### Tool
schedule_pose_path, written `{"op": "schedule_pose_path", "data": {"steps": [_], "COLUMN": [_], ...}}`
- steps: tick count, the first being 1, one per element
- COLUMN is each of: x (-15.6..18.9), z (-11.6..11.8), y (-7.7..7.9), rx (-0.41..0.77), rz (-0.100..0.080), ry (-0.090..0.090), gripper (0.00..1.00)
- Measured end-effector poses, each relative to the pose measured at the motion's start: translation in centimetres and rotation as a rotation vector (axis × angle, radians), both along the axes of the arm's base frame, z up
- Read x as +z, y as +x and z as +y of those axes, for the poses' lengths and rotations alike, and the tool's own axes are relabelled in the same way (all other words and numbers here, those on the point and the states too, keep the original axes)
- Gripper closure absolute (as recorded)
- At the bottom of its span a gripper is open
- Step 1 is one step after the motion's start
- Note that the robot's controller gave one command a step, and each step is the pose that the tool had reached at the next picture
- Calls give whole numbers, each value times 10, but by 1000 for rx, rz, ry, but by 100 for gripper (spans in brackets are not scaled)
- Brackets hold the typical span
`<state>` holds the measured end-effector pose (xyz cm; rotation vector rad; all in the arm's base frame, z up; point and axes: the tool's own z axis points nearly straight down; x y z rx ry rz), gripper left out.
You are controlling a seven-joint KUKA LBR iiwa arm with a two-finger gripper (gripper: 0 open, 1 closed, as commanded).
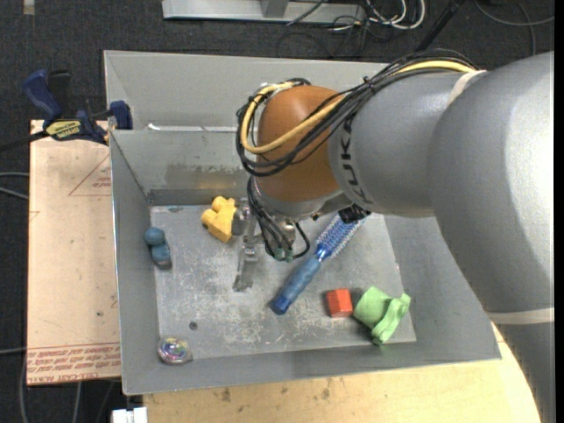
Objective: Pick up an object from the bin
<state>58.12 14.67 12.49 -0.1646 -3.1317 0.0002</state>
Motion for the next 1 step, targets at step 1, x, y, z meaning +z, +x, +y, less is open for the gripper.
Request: {"op": "schedule_pose_path", "data": {"steps": [1], "x": [5], "z": [-76], "y": [-69], "rx": [363], "rz": [-3], "ry": [0], "gripper": [0]}}
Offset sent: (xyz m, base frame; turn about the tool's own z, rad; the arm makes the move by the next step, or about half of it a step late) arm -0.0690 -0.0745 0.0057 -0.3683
